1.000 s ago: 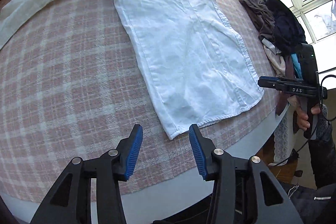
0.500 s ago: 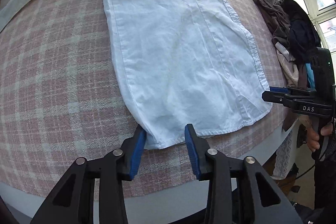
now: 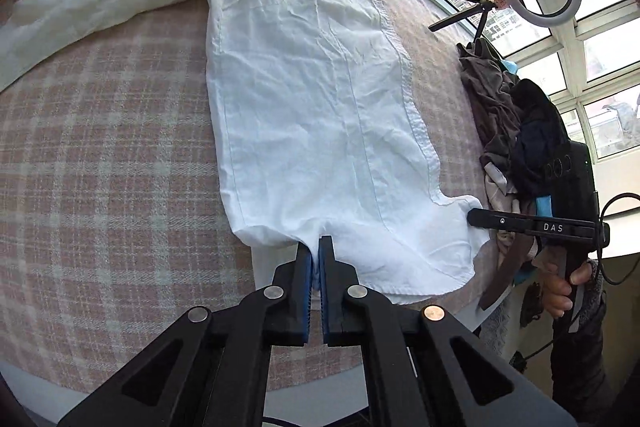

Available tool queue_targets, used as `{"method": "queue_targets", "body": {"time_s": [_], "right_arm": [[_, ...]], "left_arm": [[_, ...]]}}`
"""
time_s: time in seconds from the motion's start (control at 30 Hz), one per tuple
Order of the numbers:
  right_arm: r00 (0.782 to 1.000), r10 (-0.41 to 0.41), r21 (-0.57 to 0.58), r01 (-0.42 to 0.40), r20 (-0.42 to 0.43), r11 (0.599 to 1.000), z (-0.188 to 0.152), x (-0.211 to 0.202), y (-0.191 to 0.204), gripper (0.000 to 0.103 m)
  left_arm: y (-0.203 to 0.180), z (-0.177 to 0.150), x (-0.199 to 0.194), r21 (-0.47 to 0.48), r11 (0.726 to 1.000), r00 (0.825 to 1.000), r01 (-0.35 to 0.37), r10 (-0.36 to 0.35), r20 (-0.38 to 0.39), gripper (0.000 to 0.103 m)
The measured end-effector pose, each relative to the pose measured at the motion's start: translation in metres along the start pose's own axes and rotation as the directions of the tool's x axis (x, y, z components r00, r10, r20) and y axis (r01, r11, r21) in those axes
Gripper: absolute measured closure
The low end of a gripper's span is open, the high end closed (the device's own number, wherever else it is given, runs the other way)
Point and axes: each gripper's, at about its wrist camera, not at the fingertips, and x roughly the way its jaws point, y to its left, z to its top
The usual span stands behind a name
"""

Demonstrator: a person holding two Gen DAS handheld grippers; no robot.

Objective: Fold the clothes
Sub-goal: 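Grasp the shirt hem with both grippers and pull it straight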

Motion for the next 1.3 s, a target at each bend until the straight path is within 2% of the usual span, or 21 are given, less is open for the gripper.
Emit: {"method": "queue_targets", "body": {"time_s": [0.1,0.33,0.4,0.5,0.73,0.77,0.83,0.87,0.93,1.0,1.17,1.27,1.3], "right_arm": [[0.999,0.005,0.006,-0.004,-0.041,1.0,-0.002,0.009,-0.004,0.098],[0.995,-0.044,0.008,0.045,-0.089,0.999,-0.017,0.03,-0.015,0.098],[0.993,-0.073,-0.002,0.073,-0.092,0.997,-0.018,0.031,-0.018,0.098],[0.991,-0.078,0.0,0.079,-0.108,0.997,-0.018,0.033,-0.02,0.098],[0.988,-0.124,-0.046,0.12,-0.097,0.992,-0.02,0.036,-0.014,0.095],[0.987,-0.133,-0.055,0.128,-0.093,0.99,-0.022,0.036,-0.014,0.095],[0.981,-0.175,-0.095,0.168,-0.077,0.981,-0.025,0.034,-0.01,0.095],[0.977,-0.206,-0.123,0.197,-0.062,0.973,-0.026,0.034,-0.006,0.094],[0.965,-0.262,-0.171,0.255,-0.023,0.952,-0.027,0.032,0.001,0.081],[0.958,-0.286,-0.174,0.284,0.015,0.943,-0.026,0.028,0.002,0.057],[0.965,-0.261,-0.15,0.255,-0.021,0.955,-0.027,0.038,-0.001,0.055],[0.951,-0.31,-0.186,0.305,-0.002,0.934,-0.031,0.042,0.008,0.055],[0.941,-0.339,-0.197,0.334,0.009,0.922,-0.033,0.044,0.012,0.061]], "left_arm": [[-0.001,-0.002,0.002,0.006,1.0,1.0,-0.01,0.01,-0.012,0.1],[0.002,-0.01,0.013,0.018,0.998,0.997,-0.055,0.056,-0.06,0.098],[0.003,-0.012,0.017,0.022,0.996,0.994,-0.088,0.089,-0.067,0.086],[0.004,-0.013,0.022,0.023,0.991,0.988,-0.135,0.136,-0.076,0.076],[-0.001,-0.011,0.039,0.048,0.983,0.98,-0.175,0.178,-0.085,0.073],[-0.005,-0.011,0.041,0.061,0.982,0.979,-0.178,0.183,-0.085,0.073],[-0.009,-0.012,0.045,0.09,0.976,0.976,-0.199,0.206,-0.077,0.084],[-0.01,-0.012,0.046,0.1,0.976,0.976,-0.193,0.201,-0.08,0.097],[-0.008,-0.011,0.047,0.089,0.981,0.98,-0.171,0.179,-0.088,0.099],[-0.005,-0.009,0.044,0.076,0.986,0.984,-0.149,0.155,-0.089,0.1],[-0.002,-0.007,0.034,0.061,0.993,0.991,-0.106,0.11,-0.07,0.101],[-0.002,-0.008,0.034,0.061,0.993,0.992,-0.101,0.105,-0.066,0.101],[-0.003,-0.008,0.035,0.063,0.993,0.992,-0.101,0.105,-0.066,0.101]]}}
